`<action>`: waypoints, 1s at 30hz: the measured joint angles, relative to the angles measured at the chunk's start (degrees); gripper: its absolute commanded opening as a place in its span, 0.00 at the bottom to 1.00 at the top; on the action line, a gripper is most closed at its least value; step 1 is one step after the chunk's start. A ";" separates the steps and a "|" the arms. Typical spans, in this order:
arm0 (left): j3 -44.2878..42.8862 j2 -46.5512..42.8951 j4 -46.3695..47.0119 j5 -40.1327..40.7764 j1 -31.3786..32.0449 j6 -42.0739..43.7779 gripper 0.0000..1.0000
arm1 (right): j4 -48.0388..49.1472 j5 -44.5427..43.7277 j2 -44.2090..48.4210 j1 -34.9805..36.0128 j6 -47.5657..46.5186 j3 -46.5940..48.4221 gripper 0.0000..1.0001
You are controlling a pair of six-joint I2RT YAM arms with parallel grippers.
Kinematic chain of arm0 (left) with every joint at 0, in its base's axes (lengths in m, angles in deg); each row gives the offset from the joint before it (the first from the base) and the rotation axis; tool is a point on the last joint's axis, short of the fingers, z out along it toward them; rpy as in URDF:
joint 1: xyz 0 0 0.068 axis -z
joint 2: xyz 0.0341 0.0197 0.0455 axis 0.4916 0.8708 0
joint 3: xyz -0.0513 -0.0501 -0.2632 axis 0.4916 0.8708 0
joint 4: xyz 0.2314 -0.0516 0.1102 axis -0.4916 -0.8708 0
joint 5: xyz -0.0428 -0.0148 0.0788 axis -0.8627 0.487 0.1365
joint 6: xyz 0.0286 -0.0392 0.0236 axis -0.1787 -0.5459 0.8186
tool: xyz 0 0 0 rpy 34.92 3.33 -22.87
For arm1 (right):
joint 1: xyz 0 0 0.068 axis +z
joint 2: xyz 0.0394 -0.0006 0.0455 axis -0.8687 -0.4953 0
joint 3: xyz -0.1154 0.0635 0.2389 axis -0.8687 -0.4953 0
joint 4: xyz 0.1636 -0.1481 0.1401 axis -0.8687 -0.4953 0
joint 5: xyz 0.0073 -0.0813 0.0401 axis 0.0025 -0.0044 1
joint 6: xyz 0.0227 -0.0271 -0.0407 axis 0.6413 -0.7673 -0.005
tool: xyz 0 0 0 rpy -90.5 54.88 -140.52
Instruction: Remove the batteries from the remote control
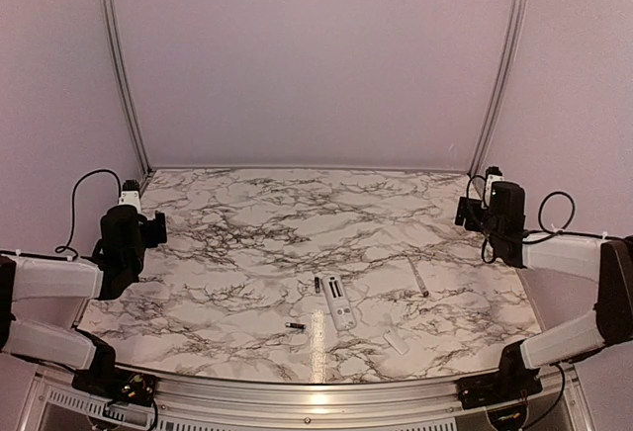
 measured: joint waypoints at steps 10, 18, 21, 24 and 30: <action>0.87 12.61 15.45 -10.82 -7.26 1.95 0.93 | 26.88 3.93 -5.33 -4.46 -6.73 -16.98 0.99; -1.51 17.88 19.08 -17.38 -10.29 1.77 0.97 | 51.08 6.49 -12.41 -4.72 -10.40 -21.73 0.99; -0.63 17.84 22.16 -19.50 -12.72 0.55 0.99 | 54.86 8.17 -16.76 -4.79 -11.78 -22.45 0.99; 1.14 17.77 24.90 -21.07 -14.03 -0.46 0.99 | 57.18 7.80 -17.64 -4.74 -12.09 -23.08 0.98; 6.14 18.12 32.70 -26.62 -15.52 -1.07 0.99 | 59.74 6.69 -17.73 -4.72 -12.07 -23.08 0.98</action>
